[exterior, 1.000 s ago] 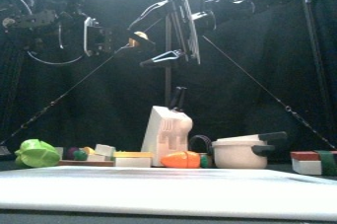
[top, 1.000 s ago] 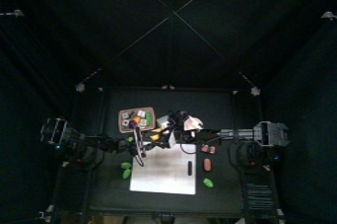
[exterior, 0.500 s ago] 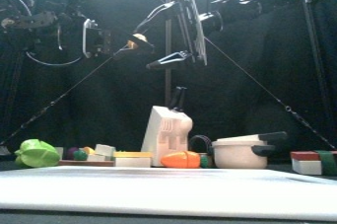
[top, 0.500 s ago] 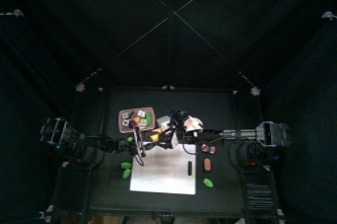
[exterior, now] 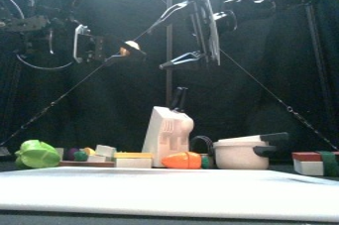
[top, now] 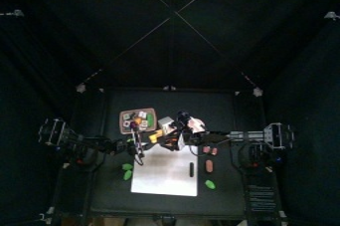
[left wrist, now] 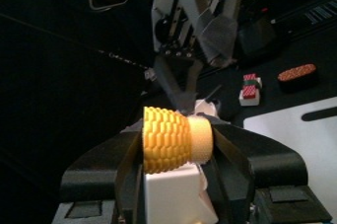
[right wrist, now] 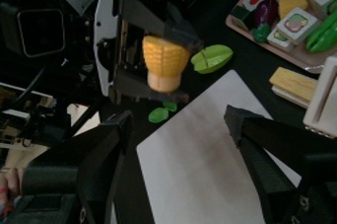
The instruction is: Hand over corn bottom to left hand
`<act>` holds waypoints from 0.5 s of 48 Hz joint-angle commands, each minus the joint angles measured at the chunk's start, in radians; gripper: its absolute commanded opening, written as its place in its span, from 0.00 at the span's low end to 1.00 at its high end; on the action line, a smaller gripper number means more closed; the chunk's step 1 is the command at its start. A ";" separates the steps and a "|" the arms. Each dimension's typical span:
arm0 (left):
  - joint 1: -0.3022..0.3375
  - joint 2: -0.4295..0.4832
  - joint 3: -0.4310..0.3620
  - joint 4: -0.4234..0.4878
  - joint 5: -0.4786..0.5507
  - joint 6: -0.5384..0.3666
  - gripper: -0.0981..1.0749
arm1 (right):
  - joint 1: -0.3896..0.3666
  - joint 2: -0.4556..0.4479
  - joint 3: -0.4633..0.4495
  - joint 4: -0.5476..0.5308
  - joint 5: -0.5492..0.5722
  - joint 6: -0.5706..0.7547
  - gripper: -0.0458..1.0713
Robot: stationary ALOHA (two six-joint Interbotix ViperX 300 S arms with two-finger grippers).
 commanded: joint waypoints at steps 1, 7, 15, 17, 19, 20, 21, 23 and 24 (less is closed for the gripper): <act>0.006 -0.034 0.011 -0.032 -0.005 0.003 0.58 | 0.000 -0.038 -0.008 0.002 -0.005 -0.003 0.96; 0.025 -0.057 0.044 -0.064 -0.005 -0.003 0.58 | 0.002 -0.044 -0.006 -0.003 -0.005 -0.003 0.96; 0.040 -0.075 0.072 -0.120 0.000 -0.003 0.58 | 0.025 -0.052 0.012 -0.003 -0.005 -0.003 0.96; 0.040 -0.075 0.075 -0.130 0.003 -0.005 0.58 | 0.028 -0.054 0.014 -0.003 -0.005 -0.003 0.96; 0.043 -0.075 0.077 -0.143 0.009 -0.005 0.58 | 0.032 -0.055 0.015 -0.002 -0.005 -0.003 0.96; 0.046 -0.075 0.077 -0.149 0.012 -0.005 0.58 | 0.032 -0.055 0.015 -0.002 -0.005 -0.003 0.96; 0.046 -0.074 0.077 -0.155 0.015 -0.005 0.58 | 0.034 -0.055 0.017 0.000 -0.005 -0.003 0.96; 0.048 -0.075 0.077 -0.163 0.020 -0.005 0.58 | 0.037 -0.057 0.015 0.002 -0.005 -0.003 0.96; 0.048 -0.075 0.075 -0.167 0.021 -0.003 0.58 | 0.037 -0.057 0.015 0.002 -0.005 -0.003 0.96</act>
